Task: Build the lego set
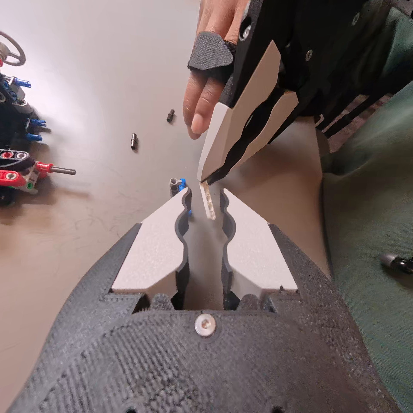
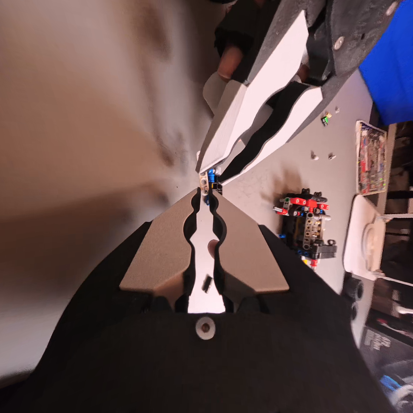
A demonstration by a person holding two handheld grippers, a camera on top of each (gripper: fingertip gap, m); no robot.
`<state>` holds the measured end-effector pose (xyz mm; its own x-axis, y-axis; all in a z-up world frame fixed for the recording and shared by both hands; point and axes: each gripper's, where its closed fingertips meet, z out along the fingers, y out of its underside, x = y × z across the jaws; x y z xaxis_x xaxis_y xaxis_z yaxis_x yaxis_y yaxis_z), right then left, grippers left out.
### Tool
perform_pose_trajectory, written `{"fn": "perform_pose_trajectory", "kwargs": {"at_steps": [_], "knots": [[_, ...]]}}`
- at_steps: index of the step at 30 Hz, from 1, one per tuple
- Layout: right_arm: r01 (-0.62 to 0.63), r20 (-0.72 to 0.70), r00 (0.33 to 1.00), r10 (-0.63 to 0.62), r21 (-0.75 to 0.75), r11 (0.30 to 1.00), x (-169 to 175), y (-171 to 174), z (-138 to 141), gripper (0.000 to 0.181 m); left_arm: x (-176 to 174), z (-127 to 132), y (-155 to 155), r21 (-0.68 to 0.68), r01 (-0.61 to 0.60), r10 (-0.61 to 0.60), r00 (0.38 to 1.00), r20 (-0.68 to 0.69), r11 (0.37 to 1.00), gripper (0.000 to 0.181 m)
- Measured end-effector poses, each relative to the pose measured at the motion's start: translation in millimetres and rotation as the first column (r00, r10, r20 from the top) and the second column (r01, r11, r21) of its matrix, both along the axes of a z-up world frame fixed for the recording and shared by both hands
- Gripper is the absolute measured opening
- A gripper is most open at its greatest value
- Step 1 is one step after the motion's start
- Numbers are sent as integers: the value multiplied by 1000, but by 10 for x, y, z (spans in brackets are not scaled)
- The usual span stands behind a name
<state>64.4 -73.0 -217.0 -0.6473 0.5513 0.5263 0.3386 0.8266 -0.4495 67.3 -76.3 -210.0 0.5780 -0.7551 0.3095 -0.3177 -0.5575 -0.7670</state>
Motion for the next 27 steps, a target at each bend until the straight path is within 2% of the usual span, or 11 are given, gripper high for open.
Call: {"fn": "perform_pose_trajectory", "kwargs": {"at_steps": [7,11,16,21,27], "knots": [[-42,11,999,41,88,995,27,6,-83,6,-70,8,42,17,-34,35,999,-16,999,22],[-45,48,998,43,36,998,97,-40,-114,8,-93,-17,39,36,-35,36,998,-49,999,22],[6,76,997,5,-143,990,169,-58,0,13,-124,-27,44,46,-37,40,997,-64,998,22],[120,243,969,-50,-284,951,234,87,-82,23,-151,-28,57,48,-45,48,997,-63,998,22],[132,377,926,1,-325,936,181,15,-188,26,-175,-46,67,48,-51,54,996,-70,998,21]]}}
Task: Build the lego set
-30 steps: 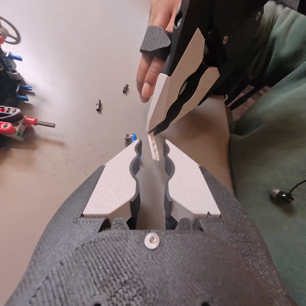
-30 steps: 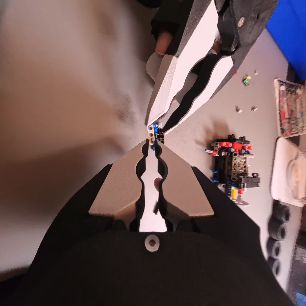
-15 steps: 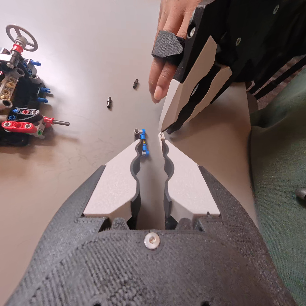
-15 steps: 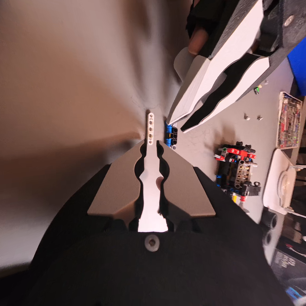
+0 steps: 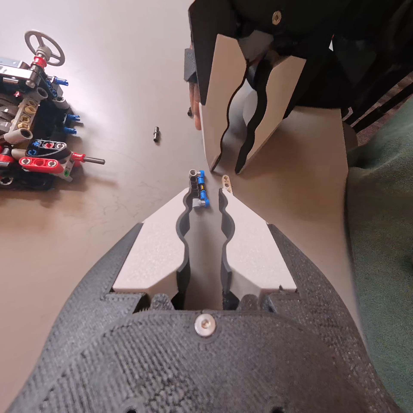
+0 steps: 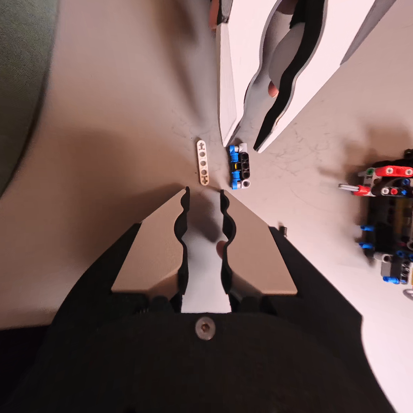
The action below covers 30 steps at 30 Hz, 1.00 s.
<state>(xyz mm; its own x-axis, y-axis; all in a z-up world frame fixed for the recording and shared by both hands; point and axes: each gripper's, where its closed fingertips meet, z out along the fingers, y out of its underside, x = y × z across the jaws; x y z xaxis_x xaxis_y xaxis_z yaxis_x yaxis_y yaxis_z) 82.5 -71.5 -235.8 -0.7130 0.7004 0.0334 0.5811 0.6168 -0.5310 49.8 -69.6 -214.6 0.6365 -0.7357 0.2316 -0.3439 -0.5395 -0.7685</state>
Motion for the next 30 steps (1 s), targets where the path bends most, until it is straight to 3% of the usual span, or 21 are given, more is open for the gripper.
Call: {"fn": "perform_pose_trajectory", "kwargs": {"at_steps": [6,18,25,27,30], "knots": [[-53,-6,999,53,21,998,-14,-57,-16,0,-19,5,-4,6,0,0,1000,-1,1000,21],[27,-205,979,-15,59,998,-76,-8,151,0,2,-31,-11,-8,7,-7,1000,5,1000,20],[-5,-9,1000,5,7,1000,44,-91,0,29,-15,4,16,15,-8,8,1000,1,1000,20],[-13,4,1000,13,-5,1000,30,-124,-8,26,-29,24,19,22,-14,14,1000,4,1000,20],[-29,-2,1000,29,11,1000,10,-140,-18,7,-51,40,17,28,-20,20,1000,8,999,20]]}}
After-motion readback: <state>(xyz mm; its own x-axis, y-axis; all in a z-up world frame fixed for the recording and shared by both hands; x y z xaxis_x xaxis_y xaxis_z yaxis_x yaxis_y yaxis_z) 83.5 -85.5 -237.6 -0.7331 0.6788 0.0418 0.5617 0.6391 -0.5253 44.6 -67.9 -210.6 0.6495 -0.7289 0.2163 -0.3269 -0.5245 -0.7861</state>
